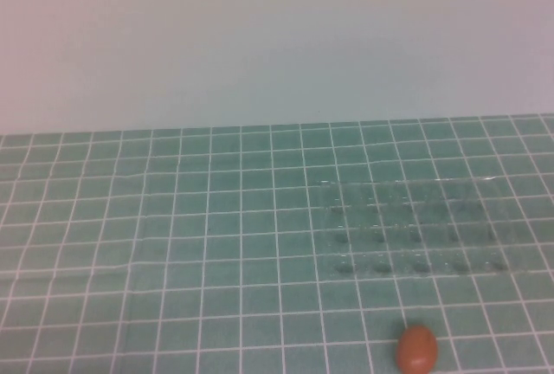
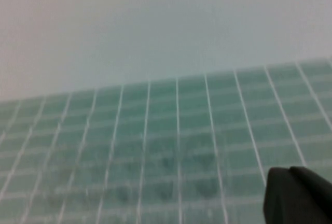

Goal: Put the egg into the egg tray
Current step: Pick up the egg

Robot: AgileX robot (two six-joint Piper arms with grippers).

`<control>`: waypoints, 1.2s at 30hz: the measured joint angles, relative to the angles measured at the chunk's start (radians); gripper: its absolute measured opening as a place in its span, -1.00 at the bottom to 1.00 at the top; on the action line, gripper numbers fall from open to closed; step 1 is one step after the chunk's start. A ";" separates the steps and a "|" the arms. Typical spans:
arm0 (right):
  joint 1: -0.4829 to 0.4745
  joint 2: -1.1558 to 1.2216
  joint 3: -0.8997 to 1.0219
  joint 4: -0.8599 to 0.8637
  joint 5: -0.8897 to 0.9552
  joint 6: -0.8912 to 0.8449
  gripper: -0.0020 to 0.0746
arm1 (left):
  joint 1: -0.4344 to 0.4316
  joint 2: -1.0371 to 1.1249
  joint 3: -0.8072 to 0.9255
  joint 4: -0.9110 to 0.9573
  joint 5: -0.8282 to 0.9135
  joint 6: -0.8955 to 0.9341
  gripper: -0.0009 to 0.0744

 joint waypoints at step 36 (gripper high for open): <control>0.570 0.663 -0.560 0.418 0.844 0.061 -0.20 | 0.000 0.000 0.000 0.000 0.000 0.000 -0.99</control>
